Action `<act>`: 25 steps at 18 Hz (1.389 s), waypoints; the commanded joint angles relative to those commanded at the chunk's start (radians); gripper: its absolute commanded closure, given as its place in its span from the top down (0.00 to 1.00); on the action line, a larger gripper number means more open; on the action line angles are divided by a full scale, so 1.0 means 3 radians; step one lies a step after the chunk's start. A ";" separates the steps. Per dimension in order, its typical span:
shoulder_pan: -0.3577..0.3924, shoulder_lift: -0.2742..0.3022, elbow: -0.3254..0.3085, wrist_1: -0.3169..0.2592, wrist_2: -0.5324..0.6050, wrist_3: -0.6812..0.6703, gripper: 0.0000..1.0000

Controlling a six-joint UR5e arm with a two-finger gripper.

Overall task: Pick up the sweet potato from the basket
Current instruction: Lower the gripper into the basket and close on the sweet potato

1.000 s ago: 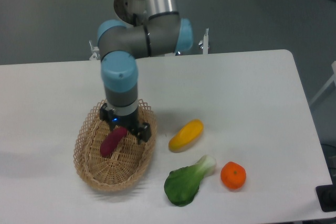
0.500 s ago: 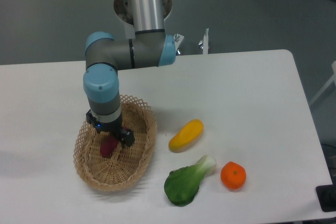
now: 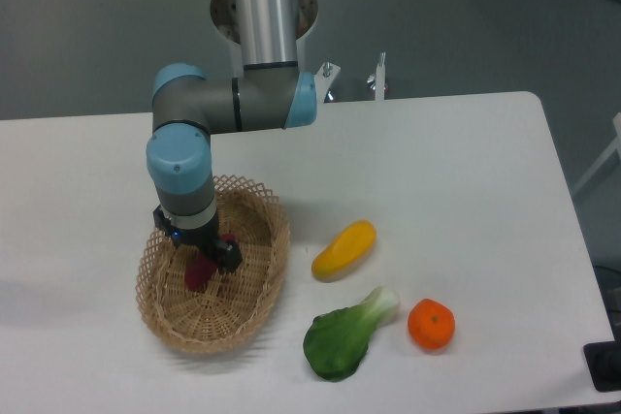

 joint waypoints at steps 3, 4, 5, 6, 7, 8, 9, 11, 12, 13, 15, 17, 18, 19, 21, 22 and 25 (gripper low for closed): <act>0.0000 -0.0010 0.0000 0.0000 0.0005 0.0000 1.00; 0.0000 -0.0010 -0.0005 0.0000 0.0015 0.0000 1.00; 0.0000 -0.0015 -0.0005 0.0000 0.0041 0.0000 1.00; 0.0000 -0.0026 -0.0005 0.0000 0.0066 0.0000 1.00; 0.0000 -0.0031 -0.0005 0.0005 0.0082 0.0000 1.00; 0.0000 -0.0031 -0.0005 0.0000 0.0092 0.0000 1.00; 0.0000 -0.0031 -0.0005 0.0005 0.0097 0.0000 0.95; 0.0000 -0.0031 -0.0005 0.0000 0.0097 0.0005 0.84; 0.0000 -0.0026 -0.0005 0.0000 0.0097 0.0005 0.74; 0.0000 -0.0026 0.0000 0.0000 0.0097 0.0010 0.68; 0.0000 -0.0021 0.0005 0.0000 0.0097 0.0020 0.61; 0.0000 -0.0015 0.0010 0.0000 0.0097 0.0026 0.52; 0.0000 -0.0015 0.0005 0.0000 0.0097 0.0031 0.47; 0.0000 -0.0015 0.0010 0.0000 0.0097 0.0031 0.44; 0.0000 -0.0005 0.0005 0.0000 0.0097 0.0031 0.40; 0.0000 0.0000 0.0005 0.0000 0.0097 0.0031 0.38; 0.0000 0.0010 0.0020 0.0000 0.0097 0.0036 0.36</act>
